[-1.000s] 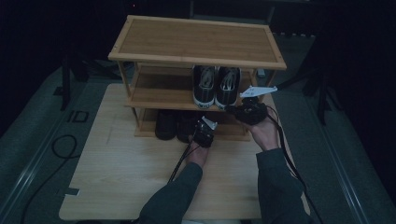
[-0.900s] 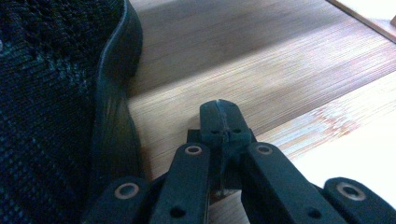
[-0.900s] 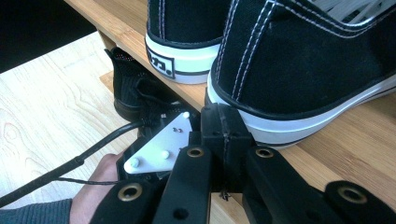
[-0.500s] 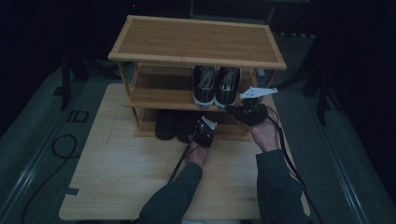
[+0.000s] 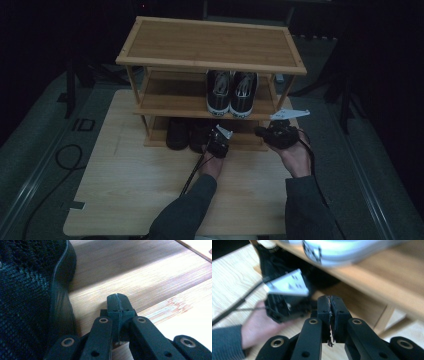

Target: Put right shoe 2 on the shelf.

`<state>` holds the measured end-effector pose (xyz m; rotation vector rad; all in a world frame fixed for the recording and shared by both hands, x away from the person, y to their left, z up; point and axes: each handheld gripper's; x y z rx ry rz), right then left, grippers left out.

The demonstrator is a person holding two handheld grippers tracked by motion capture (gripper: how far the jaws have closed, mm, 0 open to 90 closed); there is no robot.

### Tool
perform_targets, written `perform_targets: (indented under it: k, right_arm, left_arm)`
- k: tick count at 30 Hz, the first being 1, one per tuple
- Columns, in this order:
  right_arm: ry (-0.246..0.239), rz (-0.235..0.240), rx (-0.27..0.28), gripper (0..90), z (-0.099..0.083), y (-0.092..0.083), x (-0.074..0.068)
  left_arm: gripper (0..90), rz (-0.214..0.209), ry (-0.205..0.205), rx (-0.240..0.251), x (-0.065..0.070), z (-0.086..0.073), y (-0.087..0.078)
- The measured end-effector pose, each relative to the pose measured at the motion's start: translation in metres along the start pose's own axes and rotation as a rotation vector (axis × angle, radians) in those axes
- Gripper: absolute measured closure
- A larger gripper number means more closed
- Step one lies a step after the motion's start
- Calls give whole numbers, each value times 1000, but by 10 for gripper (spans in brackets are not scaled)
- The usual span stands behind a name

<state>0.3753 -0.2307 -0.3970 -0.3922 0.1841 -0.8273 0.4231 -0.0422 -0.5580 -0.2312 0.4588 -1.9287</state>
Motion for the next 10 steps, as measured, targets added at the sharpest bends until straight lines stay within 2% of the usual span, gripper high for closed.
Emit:
perform_targets:
  k: [5, 10]
  right_arm:
    - [37, -16, -38, 865, -19, 4, 6]
    - [49, -24, -59, 859, -27, 7, 8]
  left_arm:
    - [900, -1, 5, -3, 0, 0, 0]
    - [900, -1, 5, -3, 0, 0, 0]
Point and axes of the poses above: each handheld gripper's, and its own axes: y roughly forward along the jaws, z roughly out of its top, x roughly to its right, and after that the axes turned 14 degrees about x, right-handed
